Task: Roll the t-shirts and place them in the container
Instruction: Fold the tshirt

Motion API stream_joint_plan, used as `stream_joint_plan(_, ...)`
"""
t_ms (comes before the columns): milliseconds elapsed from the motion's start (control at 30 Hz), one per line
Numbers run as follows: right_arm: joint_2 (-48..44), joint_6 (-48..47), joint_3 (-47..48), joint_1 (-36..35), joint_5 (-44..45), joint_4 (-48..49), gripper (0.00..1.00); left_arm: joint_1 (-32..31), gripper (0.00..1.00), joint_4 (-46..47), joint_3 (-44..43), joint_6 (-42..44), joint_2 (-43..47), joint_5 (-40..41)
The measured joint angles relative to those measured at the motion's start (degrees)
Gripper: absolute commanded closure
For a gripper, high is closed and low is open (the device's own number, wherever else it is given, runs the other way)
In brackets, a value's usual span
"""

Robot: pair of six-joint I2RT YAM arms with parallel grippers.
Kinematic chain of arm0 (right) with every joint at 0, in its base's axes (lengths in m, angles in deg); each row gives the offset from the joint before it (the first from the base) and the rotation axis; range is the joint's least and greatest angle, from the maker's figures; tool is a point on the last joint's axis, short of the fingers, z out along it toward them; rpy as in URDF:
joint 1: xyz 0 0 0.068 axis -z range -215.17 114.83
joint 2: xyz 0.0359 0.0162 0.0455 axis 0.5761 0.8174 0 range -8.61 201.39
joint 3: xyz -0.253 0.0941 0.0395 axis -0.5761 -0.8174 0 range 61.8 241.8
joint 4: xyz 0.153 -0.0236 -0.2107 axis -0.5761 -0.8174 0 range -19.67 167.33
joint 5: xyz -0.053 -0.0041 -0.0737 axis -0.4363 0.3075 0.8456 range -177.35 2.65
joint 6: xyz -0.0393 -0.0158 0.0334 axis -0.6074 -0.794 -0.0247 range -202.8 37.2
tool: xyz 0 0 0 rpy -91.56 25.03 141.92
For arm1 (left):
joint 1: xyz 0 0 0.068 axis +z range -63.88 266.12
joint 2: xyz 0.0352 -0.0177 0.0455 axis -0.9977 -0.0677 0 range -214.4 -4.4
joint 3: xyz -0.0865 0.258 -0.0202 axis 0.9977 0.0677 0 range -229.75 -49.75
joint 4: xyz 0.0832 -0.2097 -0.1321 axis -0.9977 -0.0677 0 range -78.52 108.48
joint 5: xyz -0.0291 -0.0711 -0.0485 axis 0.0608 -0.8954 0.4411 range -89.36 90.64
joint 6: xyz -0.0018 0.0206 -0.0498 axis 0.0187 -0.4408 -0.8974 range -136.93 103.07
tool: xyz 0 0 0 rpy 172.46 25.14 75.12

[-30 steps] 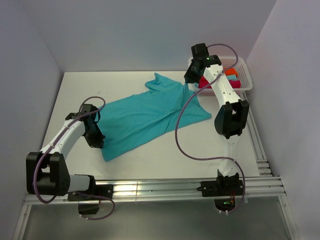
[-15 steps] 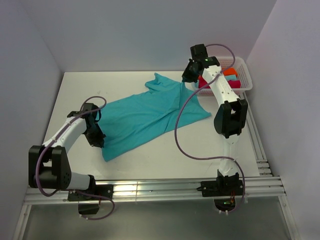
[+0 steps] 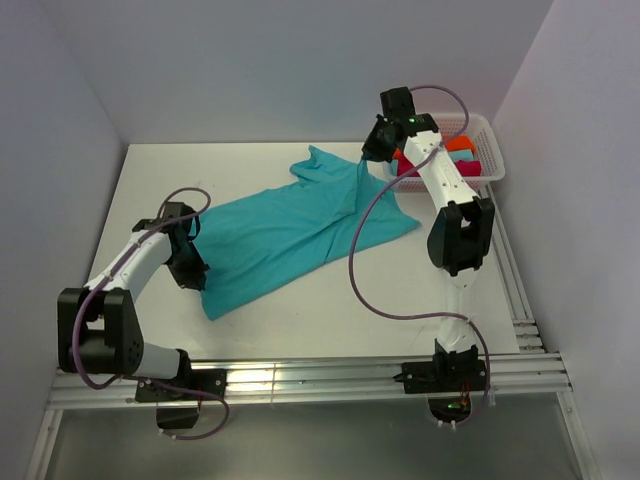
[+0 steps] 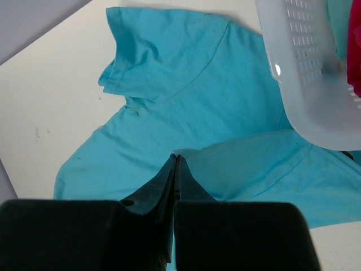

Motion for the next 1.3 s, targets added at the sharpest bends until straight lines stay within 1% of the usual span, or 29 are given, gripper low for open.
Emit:
stream_joint_plan(133,1.38,0.04,0.11,0.0,-0.72,1.2,0.99,0.24,1.0,1.01,-0.15,0.07,-2.21,0.04)
stream_joint_plan(200,2.34,0.04,0.09,0.0,-1.6,2.25,0.97,0.42,1.0,1.57,-0.17,0.09,-2.97,0.04)
stream_joint_plan(233,2.8,0.02,0.09,0.0,-1.97,2.97,0.93,0.52,1.0,1.95,-0.2,0.11,-3.37,0.07)
stream_joint_plan(267,3.43,0.07,0.09,0.0,-2.6,3.91,0.78,0.63,1.0,2.23,-0.24,0.11,-3.8,0.07)
stream_joint_plan(300,3.96,0.33,0.07,0.0,-3.15,4.72,0.65,0.72,0.99,2.47,-0.28,0.11,-4.17,0.07)
stream_joint_plan(367,4.92,0.35,0.09,0.0,-4.35,6.45,0.46,0.9,0.88,3.19,-0.42,0.13,-5.46,0.17)
stream_joint_plan(400,5.38,0.37,0.09,0.0,-4.83,7.28,0.43,0.98,0.73,3.58,-0.55,0.26,-6.23,0.26)
stream_joint_plan(467,6.05,0.61,0.26,0.0,-5.6,8.48,0.36,1.16,0.64,4.09,-0.92,0.52,-7.52,0.5)
stream_joint_plan(500,6.27,0.83,0.33,0.0,-5.86,9.03,0.36,1.29,0.57,4.31,-1.25,0.44,-7.98,0.59)
stream_joint_plan(567,6.51,1.11,0.35,0.04,-6.32,9.73,0.36,1.64,0.53,4.61,-2.05,0.44,-8.61,0.72)
stream_joint_plan(600,6.51,1.14,0.39,0.07,-6.47,9.84,0.36,1.84,0.48,4.76,-2.47,0.37,-8.7,0.83)
stream_joint_plan(700,6.19,1.07,0.13,0.37,-6.71,10.16,0.36,2.56,0.43,4.76,-3.82,0.57,-8.7,1.07)
stream_joint_plan(733,5.6,1.05,-1.16,0.46,-6.75,10.71,0.37,2.82,0.43,4.79,-4.22,0.63,-8.7,1.22)
stream_joint_plan(800,1.53,0.9,-8.48,0.94,-7.19,12.46,0.38,3.19,0.39,4.79,-4.46,0.92,-8.63,1.57)
stream_joint_plan(833,-0.48,0.94,-11.76,1.27,-7.34,12.24,0.39,3.48,0.39,4.74,-4.46,1.18,-8.59,1.68)
stream_joint_plan(900,-6.6,0.94,-21.33,2.58,-7.91,13.55,0.39,4.59,0.38,4.39,-4.46,1.92,-8.48,1.77)
stream_joint_plan(967,-12.63,1.01,-29.9,4.63,-8.11,14.69,0.4,6.16,0.38,4.24,-4.46,2.69,-8.28,2.1)
stream_joint_plan(1067,-21.33,1.53,-41.22,8.46,-8.59,17.4,0.41,8.41,0.33,3.91,-4.46,3.61,-7.19,2.23)
stream_joint_plan(1200,-29.68,2.69,-53.31,13.35,-8.44,22.36,0.41,9.14,0.32,3.65,-3.85,3.43,-3.43,0.68)
stream_joint_plan(1300,-32.26,3.61,-59.74,14.75,-8.26,25.86,0.41,9.05,0.31,3.52,-1.79,2.82,0.2,-1.7)
